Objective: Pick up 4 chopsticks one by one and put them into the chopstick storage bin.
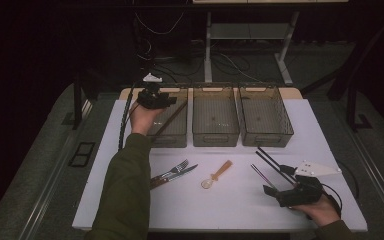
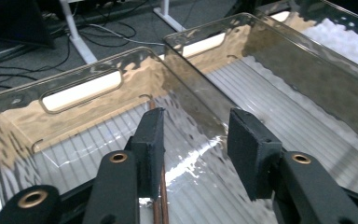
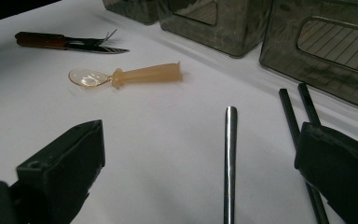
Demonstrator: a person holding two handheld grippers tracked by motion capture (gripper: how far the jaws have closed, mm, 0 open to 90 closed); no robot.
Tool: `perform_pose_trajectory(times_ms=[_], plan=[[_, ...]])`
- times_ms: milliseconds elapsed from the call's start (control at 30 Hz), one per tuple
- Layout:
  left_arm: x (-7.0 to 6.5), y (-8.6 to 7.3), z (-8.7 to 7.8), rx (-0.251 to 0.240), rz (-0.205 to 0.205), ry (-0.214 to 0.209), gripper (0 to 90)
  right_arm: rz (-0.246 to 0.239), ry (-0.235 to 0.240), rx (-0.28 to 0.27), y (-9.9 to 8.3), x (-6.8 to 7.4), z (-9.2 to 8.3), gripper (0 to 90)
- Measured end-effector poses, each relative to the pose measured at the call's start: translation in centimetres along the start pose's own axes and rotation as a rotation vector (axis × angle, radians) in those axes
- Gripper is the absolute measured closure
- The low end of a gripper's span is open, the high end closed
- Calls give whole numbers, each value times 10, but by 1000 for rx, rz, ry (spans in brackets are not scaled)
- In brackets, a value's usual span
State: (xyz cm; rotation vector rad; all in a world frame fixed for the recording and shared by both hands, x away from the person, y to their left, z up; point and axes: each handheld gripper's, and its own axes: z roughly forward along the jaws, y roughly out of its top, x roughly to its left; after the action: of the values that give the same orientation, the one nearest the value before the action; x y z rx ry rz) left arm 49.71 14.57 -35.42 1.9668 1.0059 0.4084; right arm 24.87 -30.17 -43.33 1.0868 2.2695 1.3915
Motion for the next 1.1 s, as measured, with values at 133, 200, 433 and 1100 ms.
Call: perform_pose_trajectory(times_ms=[133,200,433,1100], plan=[[-6,0,-6,-4,21,-22,506,0,1,0,0,0,0,18],[-9,-1,-11,-6,37,-37,495,-2,1,0,0,0,0,18],[-19,-13,-26,-42,24,-91,451,-1,1,5,1,0,2,18],[-58,-59,-66,-69,93,-163,294,6,15,7,2,-1,2,18]])
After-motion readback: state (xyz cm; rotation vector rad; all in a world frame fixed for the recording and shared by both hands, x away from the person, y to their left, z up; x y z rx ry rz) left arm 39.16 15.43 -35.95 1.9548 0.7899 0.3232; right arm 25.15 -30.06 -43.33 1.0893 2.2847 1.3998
